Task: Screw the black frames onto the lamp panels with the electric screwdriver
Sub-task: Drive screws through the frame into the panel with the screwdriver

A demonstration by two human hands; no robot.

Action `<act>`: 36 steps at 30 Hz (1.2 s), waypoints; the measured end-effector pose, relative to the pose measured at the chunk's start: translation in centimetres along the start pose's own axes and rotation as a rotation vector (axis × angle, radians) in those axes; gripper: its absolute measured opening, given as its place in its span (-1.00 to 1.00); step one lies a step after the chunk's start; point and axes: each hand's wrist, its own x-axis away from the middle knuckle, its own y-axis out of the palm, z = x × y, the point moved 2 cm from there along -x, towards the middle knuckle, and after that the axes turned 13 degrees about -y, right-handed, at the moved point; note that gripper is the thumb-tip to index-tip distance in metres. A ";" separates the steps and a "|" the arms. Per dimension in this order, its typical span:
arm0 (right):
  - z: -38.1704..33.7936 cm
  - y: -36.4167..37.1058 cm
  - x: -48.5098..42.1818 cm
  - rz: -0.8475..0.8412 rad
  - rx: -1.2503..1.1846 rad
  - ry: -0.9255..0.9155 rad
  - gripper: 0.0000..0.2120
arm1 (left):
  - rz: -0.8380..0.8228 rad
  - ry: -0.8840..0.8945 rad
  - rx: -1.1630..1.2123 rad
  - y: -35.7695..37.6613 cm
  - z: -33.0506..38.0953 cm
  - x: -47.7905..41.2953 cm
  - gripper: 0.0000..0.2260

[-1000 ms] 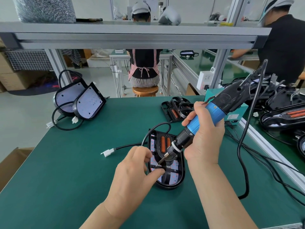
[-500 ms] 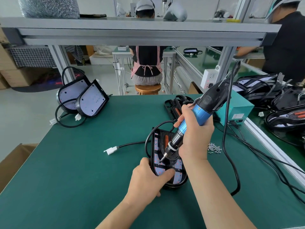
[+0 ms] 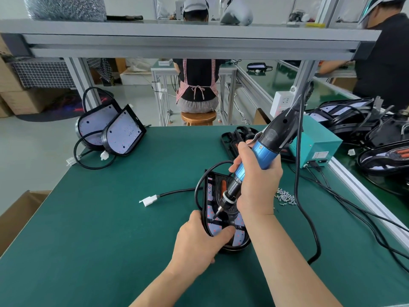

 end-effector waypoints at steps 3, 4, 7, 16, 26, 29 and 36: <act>-0.1 0.2 0.3 -0.020 -0.004 -0.013 -0.83 | 0.007 0.017 -0.006 0.1 0.0 0.0 -0.64; -0.1 0.3 0.4 -0.022 -0.011 -0.015 -0.83 | 0.008 0.020 -0.005 0.1 0.0 0.0 -0.64; 0.0 0.3 0.6 -0.022 -0.017 -0.015 -0.83 | 0.010 0.018 -0.003 0.2 -0.1 -0.1 -0.64; -0.4 1.0 1.2 -0.131 0.005 -0.055 -0.84 | 0.068 0.001 -0.026 0.5 -0.3 -0.2 -0.51; -0.9 0.7 1.7 -0.221 0.005 -0.026 -0.83 | 0.063 0.020 -0.024 0.3 -0.3 0.0 -0.55; -1.0 0.5 1.5 -0.193 -0.077 -0.001 -0.82 | 0.046 0.014 -0.026 0.2 -0.2 0.0 -0.55; -2.1 -0.8 -1.2 -0.183 -0.193 -0.049 -0.84 | 0.010 -0.018 -0.012 0.0 0.3 0.3 -0.50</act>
